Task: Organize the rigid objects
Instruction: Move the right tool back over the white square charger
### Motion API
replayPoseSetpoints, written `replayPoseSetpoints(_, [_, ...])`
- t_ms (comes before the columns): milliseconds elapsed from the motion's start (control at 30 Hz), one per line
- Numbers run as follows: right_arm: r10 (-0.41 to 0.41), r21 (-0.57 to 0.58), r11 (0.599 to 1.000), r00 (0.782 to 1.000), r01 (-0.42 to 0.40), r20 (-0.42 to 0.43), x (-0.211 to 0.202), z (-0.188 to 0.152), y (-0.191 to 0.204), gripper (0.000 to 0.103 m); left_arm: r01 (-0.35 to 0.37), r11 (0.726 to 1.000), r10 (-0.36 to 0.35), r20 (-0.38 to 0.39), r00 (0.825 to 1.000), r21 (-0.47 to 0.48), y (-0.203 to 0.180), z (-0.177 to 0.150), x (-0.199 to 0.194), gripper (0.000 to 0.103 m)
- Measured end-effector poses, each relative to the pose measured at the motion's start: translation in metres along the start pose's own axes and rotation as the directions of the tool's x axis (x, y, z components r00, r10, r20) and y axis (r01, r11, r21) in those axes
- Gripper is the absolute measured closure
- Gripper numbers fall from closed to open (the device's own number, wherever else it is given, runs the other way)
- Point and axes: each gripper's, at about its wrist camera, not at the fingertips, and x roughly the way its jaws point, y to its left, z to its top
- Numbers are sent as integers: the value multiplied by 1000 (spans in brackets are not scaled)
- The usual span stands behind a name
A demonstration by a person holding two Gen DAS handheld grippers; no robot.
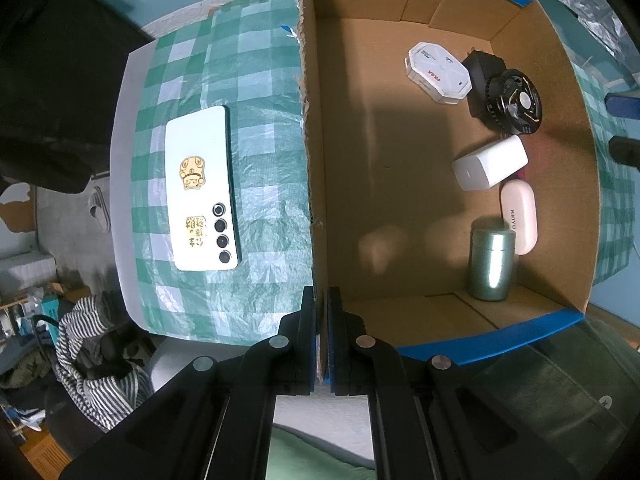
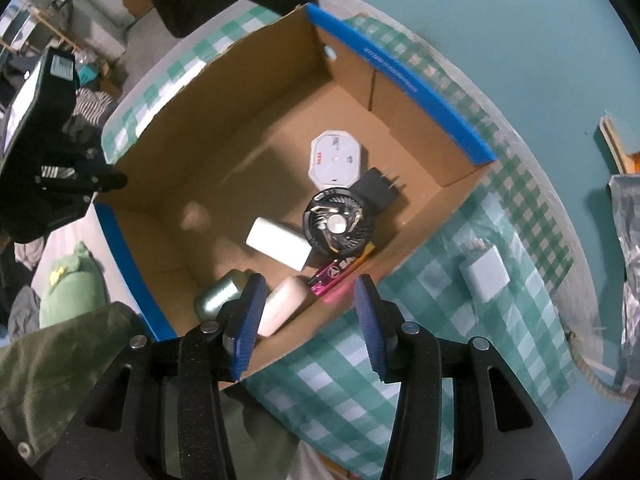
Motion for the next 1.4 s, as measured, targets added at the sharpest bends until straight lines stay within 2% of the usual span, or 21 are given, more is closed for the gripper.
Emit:
replayPoseSetpoints(133, [-7,24,1000,1000,7,7,-7,-4,-7,52,-1,1000,1,0,1000,2,0,0,0,99])
replayPoseSetpoints(500, [-18,109,994,1000,17,7,-13,-16,-35,52,-5,1000,5,0,1000,4,0,1,0,99])
replayPoseSetpoints(633, [-20,155,988,1000,20,4,-12,-20,-49,45,-6,1000,6,-1,1000,4,-1,1,0,99])
replayPoseSetpoints(800, [-27,229,973,1000,30,-14,-3,-24,-75,42,-5,1000,5,-1,1000,3,-1,1,0,99])
replayPoseSetpoints(967, [-40,347,936,998,57,-57,13,-27,-115,41,-2,1000,2,-1,1000,0,0,1,0,99])
replayPoseSetpoints(1167, [-11,518,854,997,51,-81,35,-29,-163,40,-2,1000,2,-2,1000,-2,1,1,0,99])
replayPoseSetpoints(1400, [-12,602,794,992,85,-124,62,-21,-191,39,2,1000,-2,-4,1000,-11,1,2,1,99])
